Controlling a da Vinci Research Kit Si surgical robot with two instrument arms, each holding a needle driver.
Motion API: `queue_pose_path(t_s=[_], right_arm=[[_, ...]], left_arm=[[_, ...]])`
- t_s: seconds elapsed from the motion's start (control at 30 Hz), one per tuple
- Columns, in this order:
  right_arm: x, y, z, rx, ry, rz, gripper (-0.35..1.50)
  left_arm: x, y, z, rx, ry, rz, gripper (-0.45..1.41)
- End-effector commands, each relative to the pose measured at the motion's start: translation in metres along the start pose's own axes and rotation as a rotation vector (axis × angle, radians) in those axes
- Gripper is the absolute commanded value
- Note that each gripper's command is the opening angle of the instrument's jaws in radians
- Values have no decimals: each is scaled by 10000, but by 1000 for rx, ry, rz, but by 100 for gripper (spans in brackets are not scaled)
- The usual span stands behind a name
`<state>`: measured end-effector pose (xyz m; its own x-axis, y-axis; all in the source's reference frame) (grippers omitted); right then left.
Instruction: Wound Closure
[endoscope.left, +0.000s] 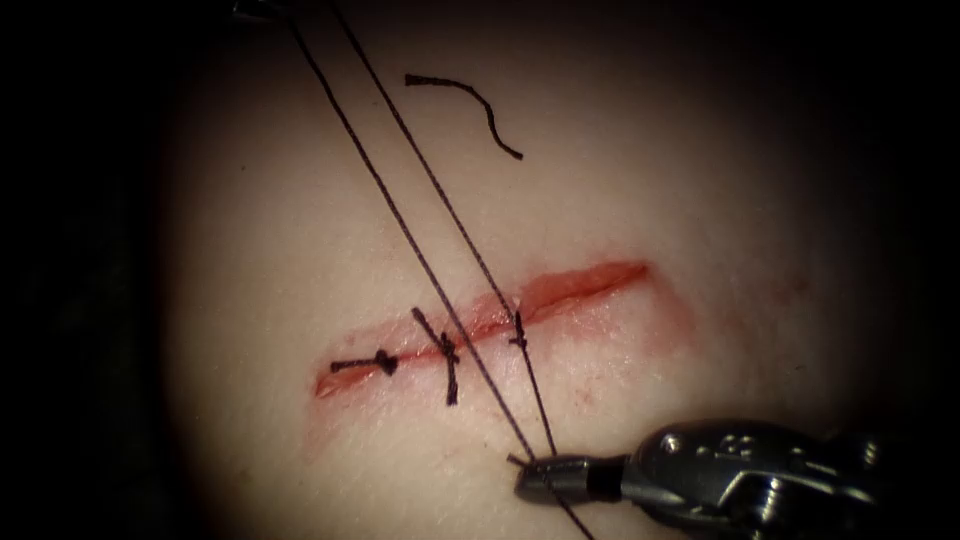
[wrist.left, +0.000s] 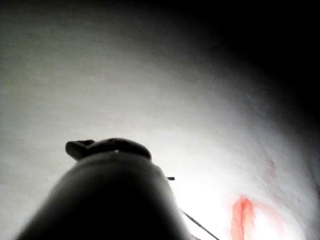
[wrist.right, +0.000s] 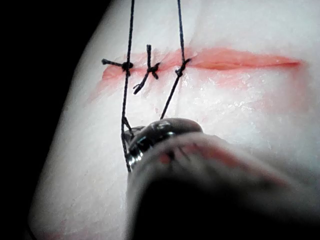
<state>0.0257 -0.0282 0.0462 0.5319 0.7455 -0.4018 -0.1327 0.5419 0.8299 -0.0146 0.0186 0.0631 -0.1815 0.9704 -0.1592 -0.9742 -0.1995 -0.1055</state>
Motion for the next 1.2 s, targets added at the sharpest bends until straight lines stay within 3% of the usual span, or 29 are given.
queue_pose_path(t_s=[0.03,0.23,0.53,0.63,0.7,0.83,1.2], right_arm=[[2,0,13,13,-1,-4,-35],[5,-1,16,10,16,-13,-35],[4,-4,16,37,-5,-18,-35],[0,-4,19,55,-16,-22,-35],[-4,-4,23,73,-18,-43,-35],[-8,-3,29,110,-16,-76,-35],[-23,-5,42,143,-38,-118,-35]], left_arm=[[3,6,8,-4,12,12,-45],[14,24,27,-28,62,91,-45],[35,63,43,46,130,201,-45],[37,68,45,119,140,281,-45],[37,70,47,226,153,362,-45],[40,69,44,359,177,476,-45],[57,57,26,567,213,569,-45]])
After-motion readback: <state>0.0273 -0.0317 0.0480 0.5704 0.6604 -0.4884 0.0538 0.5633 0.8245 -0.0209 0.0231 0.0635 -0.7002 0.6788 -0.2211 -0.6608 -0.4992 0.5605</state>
